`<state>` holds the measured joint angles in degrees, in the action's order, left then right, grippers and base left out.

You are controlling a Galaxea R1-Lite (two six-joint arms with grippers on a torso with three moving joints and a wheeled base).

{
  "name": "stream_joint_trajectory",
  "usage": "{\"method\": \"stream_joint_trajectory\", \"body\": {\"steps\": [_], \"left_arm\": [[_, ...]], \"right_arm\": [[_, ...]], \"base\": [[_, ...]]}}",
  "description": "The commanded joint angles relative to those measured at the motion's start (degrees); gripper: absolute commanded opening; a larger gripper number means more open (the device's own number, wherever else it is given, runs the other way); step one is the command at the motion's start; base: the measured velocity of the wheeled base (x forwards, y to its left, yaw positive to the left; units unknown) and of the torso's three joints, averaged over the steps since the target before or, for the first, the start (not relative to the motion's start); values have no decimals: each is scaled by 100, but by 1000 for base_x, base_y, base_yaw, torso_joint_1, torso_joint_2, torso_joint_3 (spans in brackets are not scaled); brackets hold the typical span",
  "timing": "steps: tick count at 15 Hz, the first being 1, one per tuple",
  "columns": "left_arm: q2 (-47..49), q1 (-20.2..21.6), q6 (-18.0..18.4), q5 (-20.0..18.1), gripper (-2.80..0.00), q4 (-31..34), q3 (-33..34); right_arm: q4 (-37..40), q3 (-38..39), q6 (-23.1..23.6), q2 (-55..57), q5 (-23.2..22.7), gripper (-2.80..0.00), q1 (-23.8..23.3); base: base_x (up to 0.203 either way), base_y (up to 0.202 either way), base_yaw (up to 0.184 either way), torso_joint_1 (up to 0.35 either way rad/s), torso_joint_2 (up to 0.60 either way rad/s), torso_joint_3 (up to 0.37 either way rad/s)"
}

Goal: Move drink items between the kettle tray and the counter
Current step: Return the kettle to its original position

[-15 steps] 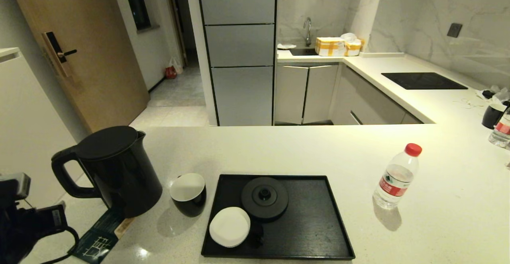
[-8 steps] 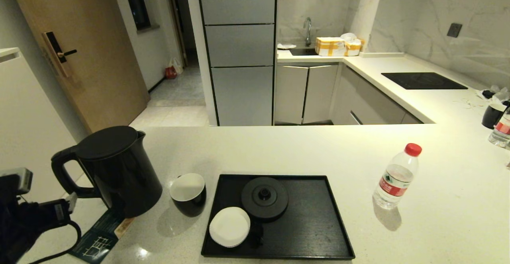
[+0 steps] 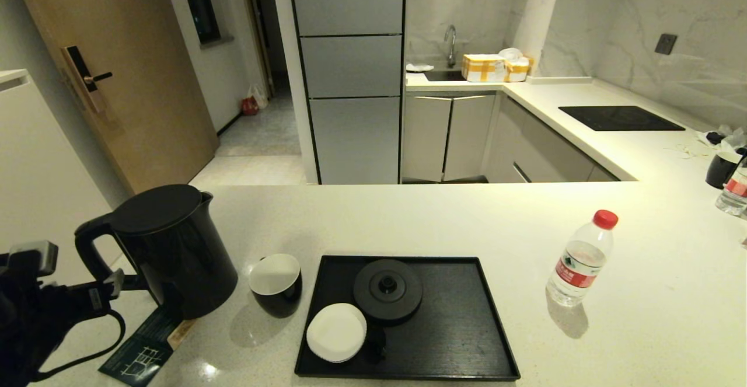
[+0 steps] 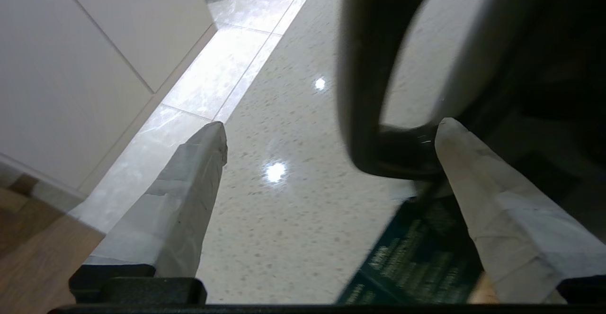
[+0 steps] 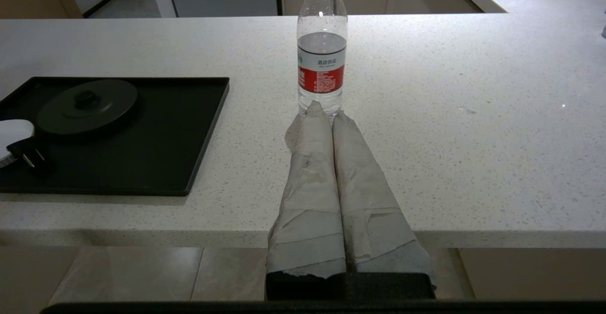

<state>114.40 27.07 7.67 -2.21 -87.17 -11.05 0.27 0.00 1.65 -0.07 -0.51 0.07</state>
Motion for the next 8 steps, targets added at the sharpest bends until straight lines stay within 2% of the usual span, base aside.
{"method": "stream_joint_trajectory", "body": {"steps": [1, 8], "left_arm": [[229, 72, 28, -15, 0, -49, -178], [715, 70, 174, -166, 0, -49, -723]], "right_arm": [[0, 0, 2, 7, -1, -280, 1], [0, 0, 2, 7, -1, -280, 1]], "base": [[0, 0, 0, 0, 0, 0], [0, 0, 0, 0, 0, 0]]}}
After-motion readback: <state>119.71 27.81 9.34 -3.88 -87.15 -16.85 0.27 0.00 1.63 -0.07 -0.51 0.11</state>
